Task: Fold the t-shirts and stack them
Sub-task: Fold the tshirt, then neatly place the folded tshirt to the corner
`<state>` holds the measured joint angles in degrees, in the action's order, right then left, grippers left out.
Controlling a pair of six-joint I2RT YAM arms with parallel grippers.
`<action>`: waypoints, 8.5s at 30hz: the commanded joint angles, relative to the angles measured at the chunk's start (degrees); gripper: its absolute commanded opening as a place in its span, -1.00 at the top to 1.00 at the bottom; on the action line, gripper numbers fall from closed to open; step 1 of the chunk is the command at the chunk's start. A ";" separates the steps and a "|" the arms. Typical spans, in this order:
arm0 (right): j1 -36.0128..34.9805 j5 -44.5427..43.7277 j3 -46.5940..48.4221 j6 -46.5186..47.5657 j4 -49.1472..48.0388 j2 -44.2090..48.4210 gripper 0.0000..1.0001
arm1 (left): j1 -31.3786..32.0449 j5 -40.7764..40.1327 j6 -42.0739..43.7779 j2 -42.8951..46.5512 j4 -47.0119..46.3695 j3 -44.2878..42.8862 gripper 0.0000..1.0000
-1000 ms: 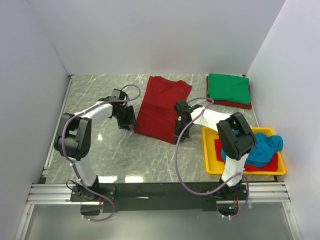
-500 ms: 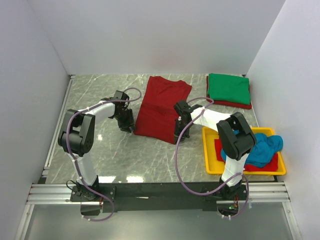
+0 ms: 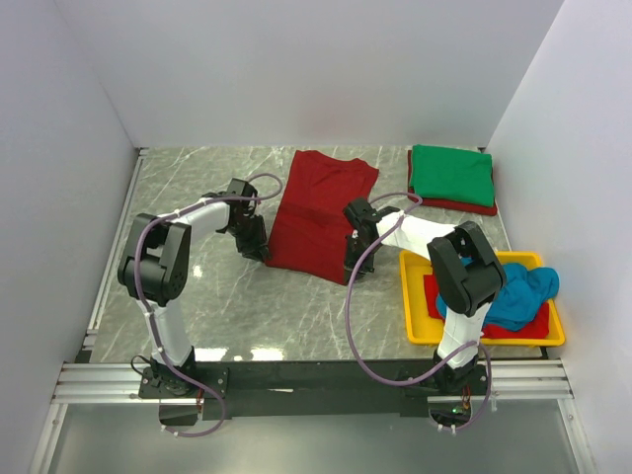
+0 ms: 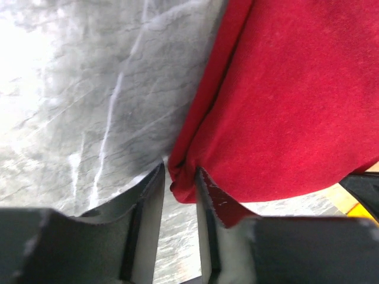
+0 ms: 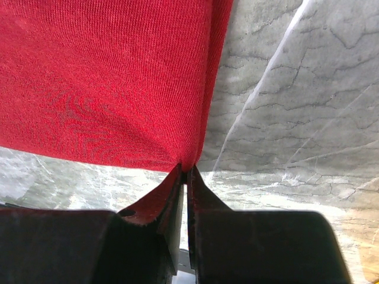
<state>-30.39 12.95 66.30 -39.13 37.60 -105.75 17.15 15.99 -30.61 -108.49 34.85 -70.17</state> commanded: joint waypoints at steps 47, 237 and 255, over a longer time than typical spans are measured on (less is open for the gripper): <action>-10.65 -9.26 -1.35 -7.44 20.66 25.24 1.00 | 0.26 2.29 4.16 27.27 19.72 3.11 0.99; 12.46 16.50 5.32 -1.56 -34.18 -14.74 -0.33 | -5.46 4.31 5.74 -20.27 -4.26 -25.10 0.93; 12.55 -4.33 28.06 14.34 -5.37 -13.77 1.00 | -6.60 4.49 3.45 -14.22 -2.86 -26.51 -0.36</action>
<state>-18.39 16.75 86.72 -31.57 22.59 -118.83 11.68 23.38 -28.03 -126.56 29.87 -96.86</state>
